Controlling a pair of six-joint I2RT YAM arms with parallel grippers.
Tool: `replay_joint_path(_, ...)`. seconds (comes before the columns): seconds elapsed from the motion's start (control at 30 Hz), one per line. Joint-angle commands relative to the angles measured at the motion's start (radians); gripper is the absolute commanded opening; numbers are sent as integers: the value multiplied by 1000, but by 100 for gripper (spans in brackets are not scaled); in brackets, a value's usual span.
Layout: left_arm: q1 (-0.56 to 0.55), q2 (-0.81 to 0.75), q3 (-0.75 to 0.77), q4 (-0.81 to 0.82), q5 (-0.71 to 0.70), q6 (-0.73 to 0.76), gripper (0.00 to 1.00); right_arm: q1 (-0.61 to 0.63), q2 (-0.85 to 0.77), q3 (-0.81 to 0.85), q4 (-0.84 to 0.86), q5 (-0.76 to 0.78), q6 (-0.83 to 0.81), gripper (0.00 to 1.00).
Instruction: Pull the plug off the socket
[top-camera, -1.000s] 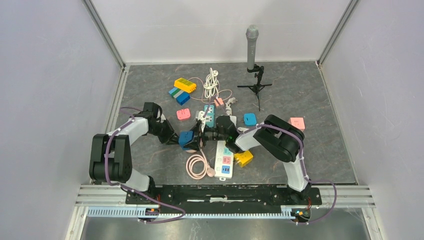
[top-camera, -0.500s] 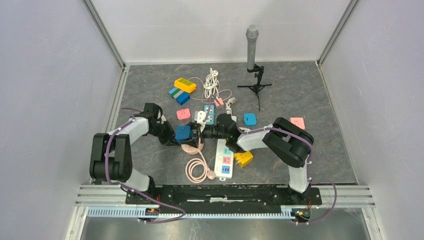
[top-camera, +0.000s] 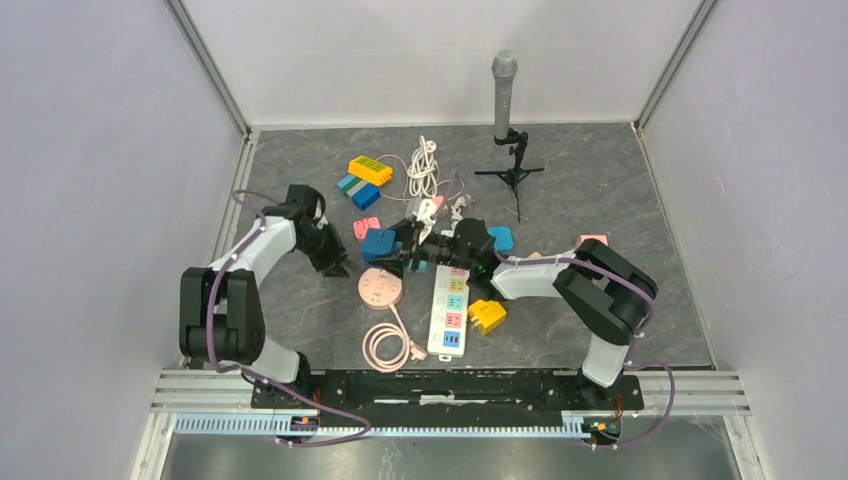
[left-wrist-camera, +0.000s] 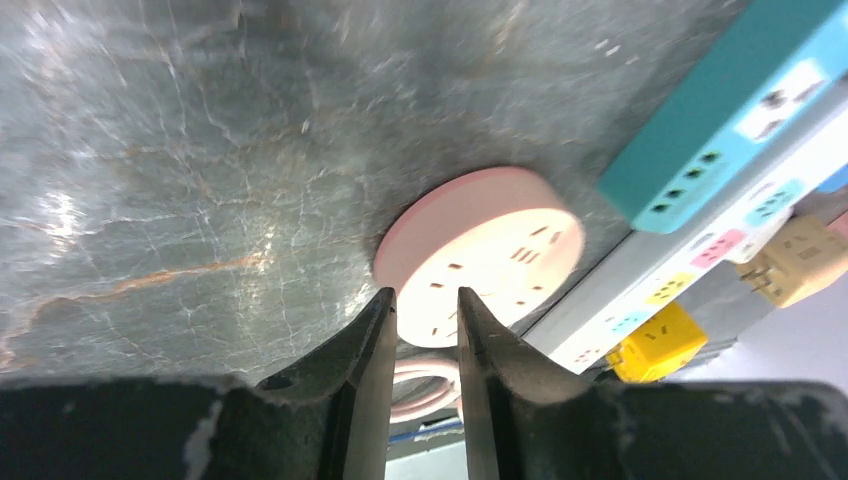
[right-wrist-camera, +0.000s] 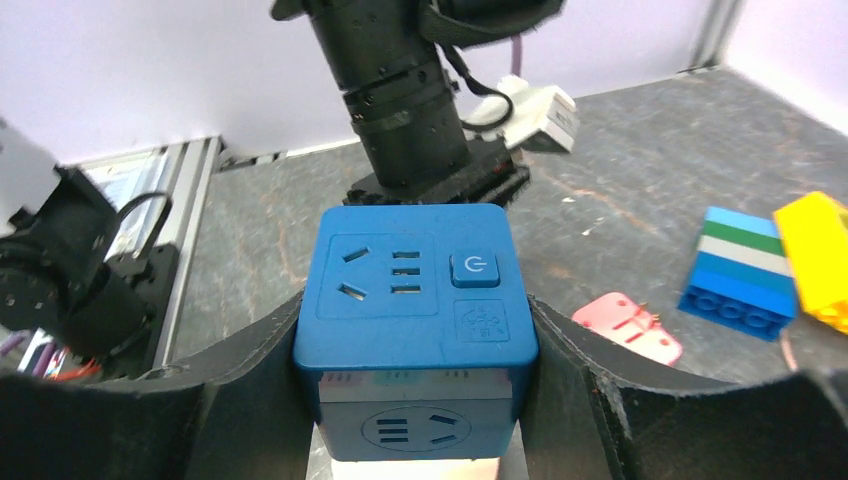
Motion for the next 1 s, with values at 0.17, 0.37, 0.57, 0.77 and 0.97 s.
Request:
replay_joint_path(0.17, 14, -142, 213, -186, -300, 39, 44, -13, -26, 143, -285, 181, 98, 0)
replay_joint_path(0.37, 31, -278, 206, -230, -482, 7, 63, 57, 77, 267, -434, 198, 27, 0)
replay_joint_path(0.57, 31, -426, 180, -236, -544, -45, 88, 107, 257, 498, -669, 280, 15, 6)
replay_joint_path(0.77, 30, -516, 157, -234, -541, -51, 100, 133, 346, 583, -703, 307, -21, 14)
replay_joint_path(0.97, 30, -517, 152, -236, -518, -50, 100, 137, 403, 646, -737, 311, -47, 35)
